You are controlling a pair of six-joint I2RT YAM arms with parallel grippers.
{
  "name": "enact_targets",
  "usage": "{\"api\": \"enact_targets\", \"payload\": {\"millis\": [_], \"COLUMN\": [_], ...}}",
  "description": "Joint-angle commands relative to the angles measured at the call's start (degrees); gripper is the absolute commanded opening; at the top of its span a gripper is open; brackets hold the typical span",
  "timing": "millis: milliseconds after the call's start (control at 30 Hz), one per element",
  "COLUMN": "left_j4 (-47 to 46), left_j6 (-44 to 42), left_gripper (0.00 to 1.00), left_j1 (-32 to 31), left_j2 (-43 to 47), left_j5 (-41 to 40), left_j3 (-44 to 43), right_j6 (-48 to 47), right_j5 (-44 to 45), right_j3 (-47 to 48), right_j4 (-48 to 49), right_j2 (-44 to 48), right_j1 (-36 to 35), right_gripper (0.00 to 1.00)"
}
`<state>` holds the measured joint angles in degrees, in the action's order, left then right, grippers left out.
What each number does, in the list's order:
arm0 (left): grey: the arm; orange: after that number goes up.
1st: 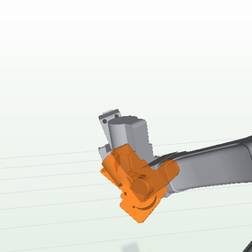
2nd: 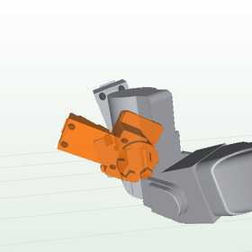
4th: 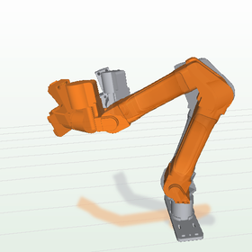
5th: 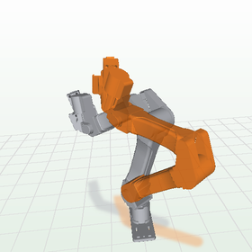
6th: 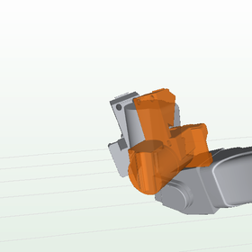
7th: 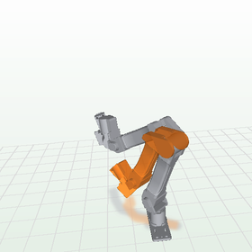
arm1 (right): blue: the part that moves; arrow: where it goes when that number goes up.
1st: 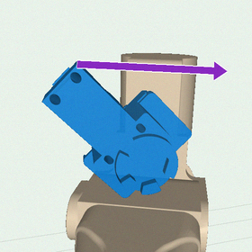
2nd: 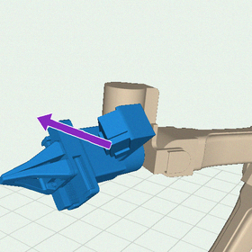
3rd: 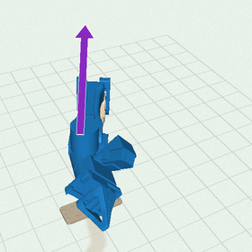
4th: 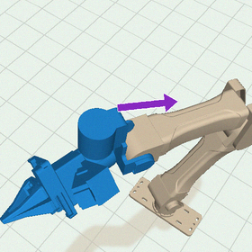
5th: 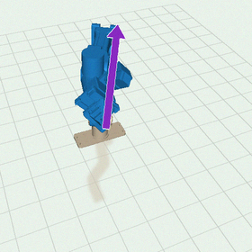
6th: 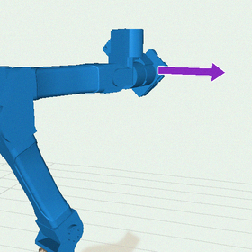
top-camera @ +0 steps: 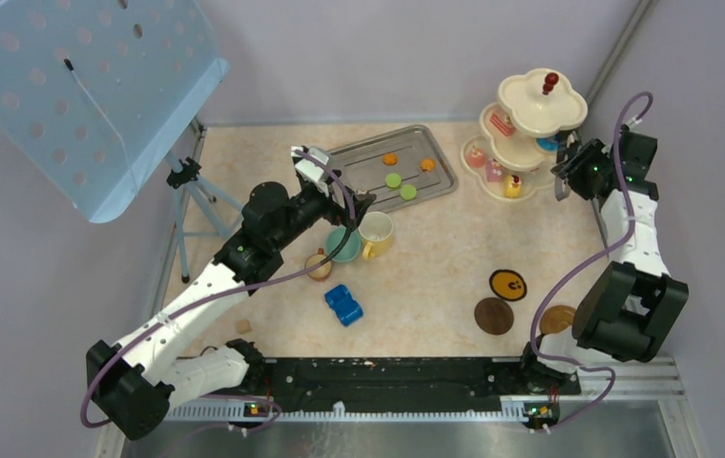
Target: Serve the afternoon tea
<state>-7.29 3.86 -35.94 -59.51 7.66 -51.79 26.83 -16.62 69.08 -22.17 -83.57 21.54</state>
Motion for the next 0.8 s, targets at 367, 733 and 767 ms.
{"api": "enact_targets", "payload": {"millis": [367, 733, 767], "left_j4": [-2.29, -2.0, -1.95], "left_j6": [0.3, -0.94, -1.1], "left_gripper": [0.99, 0.99, 0.99], "left_j1": [-0.24, -0.18, -0.25], "left_j2": [1.06, -1.23, -1.43], "left_j5": [1.21, -0.79, -1.33], "left_j3": [-0.39, -0.41, -0.42], "right_j6": [-7.18, -5.56, -6.05], "right_j5": [4.72, 5.81, 6.8], "right_j3": [-4.76, -11.81, -12.19], "right_j4": [-13.6, -7.91, -5.76], "right_j2": [21.19, 25.32, 24.4], "right_j1": [-0.88, -35.07, -38.21], "right_gripper": [0.4, 0.35, 0.35]}}
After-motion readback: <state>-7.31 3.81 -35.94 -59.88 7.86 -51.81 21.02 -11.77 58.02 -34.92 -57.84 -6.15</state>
